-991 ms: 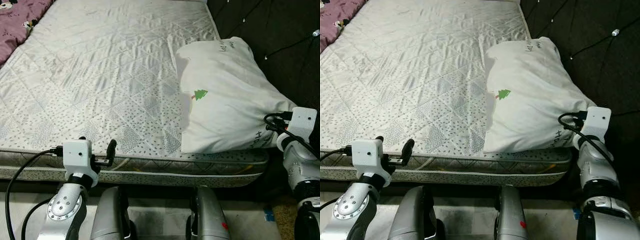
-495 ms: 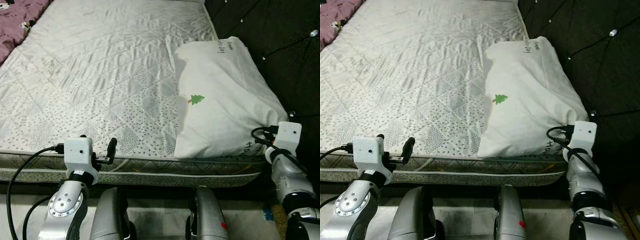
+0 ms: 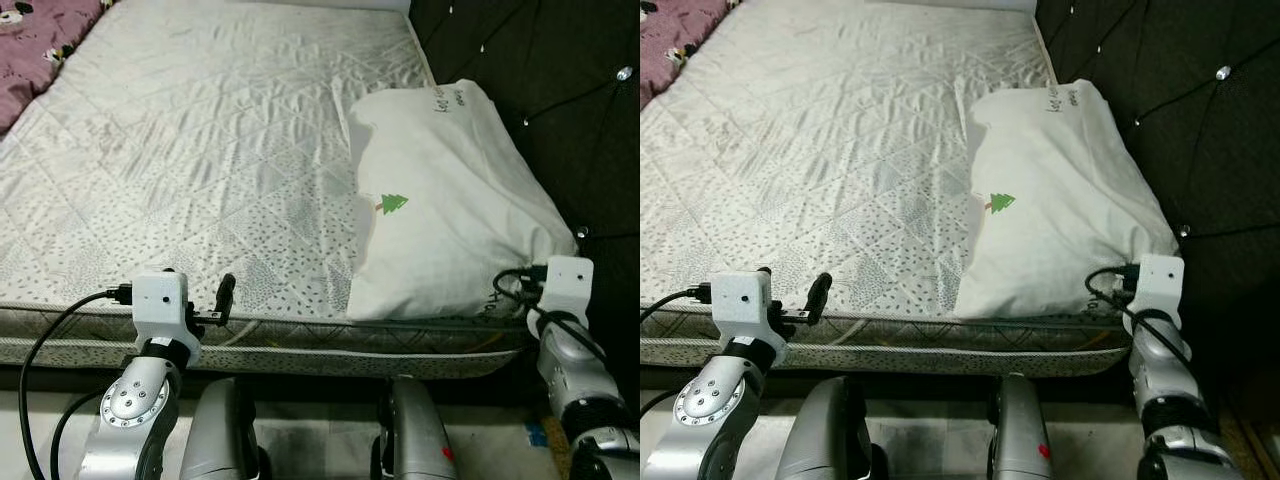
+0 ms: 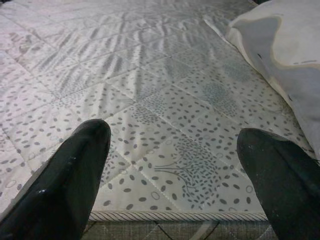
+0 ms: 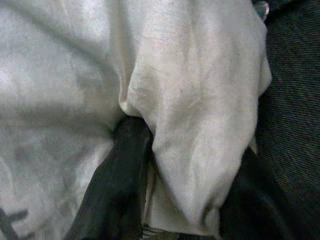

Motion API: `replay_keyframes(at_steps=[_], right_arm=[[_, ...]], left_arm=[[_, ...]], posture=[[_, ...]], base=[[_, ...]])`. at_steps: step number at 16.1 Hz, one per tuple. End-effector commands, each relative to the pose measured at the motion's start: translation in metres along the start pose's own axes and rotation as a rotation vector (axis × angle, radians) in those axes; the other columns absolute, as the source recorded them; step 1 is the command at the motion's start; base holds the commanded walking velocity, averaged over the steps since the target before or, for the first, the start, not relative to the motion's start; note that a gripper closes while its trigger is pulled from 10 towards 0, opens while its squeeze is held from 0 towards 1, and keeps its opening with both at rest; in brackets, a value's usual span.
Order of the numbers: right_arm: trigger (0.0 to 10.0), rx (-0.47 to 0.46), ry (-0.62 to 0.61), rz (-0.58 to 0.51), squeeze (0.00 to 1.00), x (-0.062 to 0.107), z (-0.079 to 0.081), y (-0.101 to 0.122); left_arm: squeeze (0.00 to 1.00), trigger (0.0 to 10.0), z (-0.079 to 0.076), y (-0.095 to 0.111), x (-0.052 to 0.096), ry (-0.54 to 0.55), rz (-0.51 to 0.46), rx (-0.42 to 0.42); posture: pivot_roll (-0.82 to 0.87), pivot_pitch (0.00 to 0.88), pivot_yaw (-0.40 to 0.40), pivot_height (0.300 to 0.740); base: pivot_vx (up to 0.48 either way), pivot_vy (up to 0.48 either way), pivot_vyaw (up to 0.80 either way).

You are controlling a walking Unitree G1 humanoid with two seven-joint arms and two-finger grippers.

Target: Clean up the room

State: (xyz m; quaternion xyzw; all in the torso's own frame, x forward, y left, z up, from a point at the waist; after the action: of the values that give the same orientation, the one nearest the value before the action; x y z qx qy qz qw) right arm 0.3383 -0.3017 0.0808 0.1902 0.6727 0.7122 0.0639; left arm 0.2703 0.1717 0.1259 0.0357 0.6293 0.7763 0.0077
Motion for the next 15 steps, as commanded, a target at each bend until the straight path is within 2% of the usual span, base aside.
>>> replay_keyframes(at_steps=[1,3,5,8,9,10,11,14,15], right_arm=[[10.0,0.006,-0.028,0.012,1.0,0.004,-0.013,-0.006],[10.0,0.009,-0.03,-0.014,1.0,0.016,-0.019,-0.011],[10.0,0.052,0.005,-0.028,1.0,0.032,-0.018,-0.019],[10.0,0.113,0.097,-0.076,1.0,0.064,0.002,-0.024],[10.0,0.206,0.136,-0.139,1.0,0.073,0.013,-0.015],[10.0,0.239,0.174,-0.195,1.0,0.075,0.024,-0.006],[10.0,0.242,0.19,-0.218,1.0,0.078,0.031,0.001],[10.0,0.176,0.207,-0.347,1.0,0.065,0.054,0.045],[10.0,0.153,0.223,-0.361,1.0,0.064,0.061,0.053]], left_arm=[[0.0,10.0,0.002,-0.003,0.001,0.013,0.013,-0.005],[0.0,10.0,0.002,-0.003,0.002,0.014,0.013,-0.004],[0.0,10.0,0.002,-0.004,0.002,0.01,0.014,-0.002],[0.0,10.0,0.0,-0.003,0.002,-0.006,0.005,0.001],[0.0,10.0,0.0,-0.003,0.002,-0.009,0.002,0.0],[0.0,10.0,-0.001,-0.003,0.002,-0.01,0.001,-0.001],[0.0,10.0,-0.001,-0.002,0.002,-0.013,-0.001,-0.003],[0.0,10.0,-0.001,0.002,0.003,-0.013,-0.021,-0.007],[0.0,10.0,0.0,0.002,0.003,-0.011,-0.023,-0.007]], posture=[[0.1,0.14,-0.023,0.573],[0.09,0.142,-0.023,0.573],[0.08,0.144,-0.019,0.573],[0.07,0.146,-0.017,0.573],[0.07,0.151,-0.015,0.573],[0.07,0.151,-0.015,0.573],[0.07,0.155,-0.012,0.573],[0.08,0.158,-0.013,0.573],[0.08,0.159,-0.013,0.573]], base=[[0.0,0.0,0.0],[0.0,0.0,0.0],[0.0,0.0,0.0],[0.0,0.0,0.0],[0.0,0.0,0.0],[0.0,0.0,0.0],[0.0,0.0,0.0],[0.0,0.0,0.0],[0.0,0.0,0.0]])
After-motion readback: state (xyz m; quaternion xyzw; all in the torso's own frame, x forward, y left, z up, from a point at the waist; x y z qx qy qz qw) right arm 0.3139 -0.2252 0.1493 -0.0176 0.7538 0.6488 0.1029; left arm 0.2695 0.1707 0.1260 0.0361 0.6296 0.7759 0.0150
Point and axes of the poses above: a point about 5 cm out from each wrist's last joint towards the gripper, its own x axis pointing back from the gripper into the wrist, its own y axis along the axis of the wrist's last joint, z = x × y, the point moved 2 cm from there along -x, pointing out of the wrist towards the gripper, and after that the axes turned 12 degrees about -x, right-handed, at the moved point
